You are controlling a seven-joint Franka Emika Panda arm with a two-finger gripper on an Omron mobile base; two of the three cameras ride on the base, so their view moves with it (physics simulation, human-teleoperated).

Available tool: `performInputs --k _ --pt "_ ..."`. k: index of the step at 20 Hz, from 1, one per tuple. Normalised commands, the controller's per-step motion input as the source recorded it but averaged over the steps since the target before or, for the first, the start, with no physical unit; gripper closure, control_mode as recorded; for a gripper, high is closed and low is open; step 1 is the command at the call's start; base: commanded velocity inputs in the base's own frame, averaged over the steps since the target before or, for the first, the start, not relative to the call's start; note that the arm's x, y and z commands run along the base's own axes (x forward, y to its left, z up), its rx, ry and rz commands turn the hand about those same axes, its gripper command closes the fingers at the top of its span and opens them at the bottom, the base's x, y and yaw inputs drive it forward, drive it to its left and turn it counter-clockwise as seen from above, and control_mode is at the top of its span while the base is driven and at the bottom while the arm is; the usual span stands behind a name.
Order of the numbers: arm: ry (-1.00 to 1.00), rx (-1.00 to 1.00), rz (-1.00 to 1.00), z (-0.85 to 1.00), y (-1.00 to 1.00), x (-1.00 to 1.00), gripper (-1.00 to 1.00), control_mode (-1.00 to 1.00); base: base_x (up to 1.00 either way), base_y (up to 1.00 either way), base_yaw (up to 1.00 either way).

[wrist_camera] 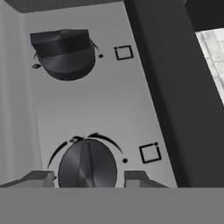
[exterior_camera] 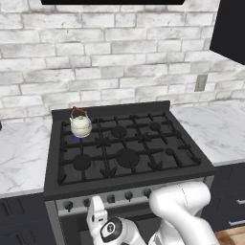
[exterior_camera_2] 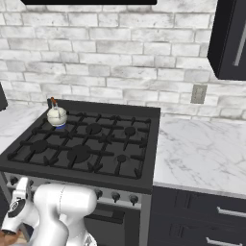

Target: Lower the heat of the kettle.

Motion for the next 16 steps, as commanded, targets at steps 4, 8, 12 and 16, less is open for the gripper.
performInputs --k 4,8,12,16 --pt "-0.05 0.74 -0.02 0.29 -0.01 0.0 1.0 -1.0 0.0 0.0 0.0" --pt "-0.01 0.77 -0.06 0.36 0.0 0.0 1.0 -1.0 0.0 0.0 0.0" --pt "0.0 0.78 -0.03 0.46 -0.06 0.0 1.0 -1.0 0.0 0.0 0.0" --pt "0.0 0.75 0.0 0.6 -0.1 0.0 1.0 -1.0 0.0 0.0 0.0"
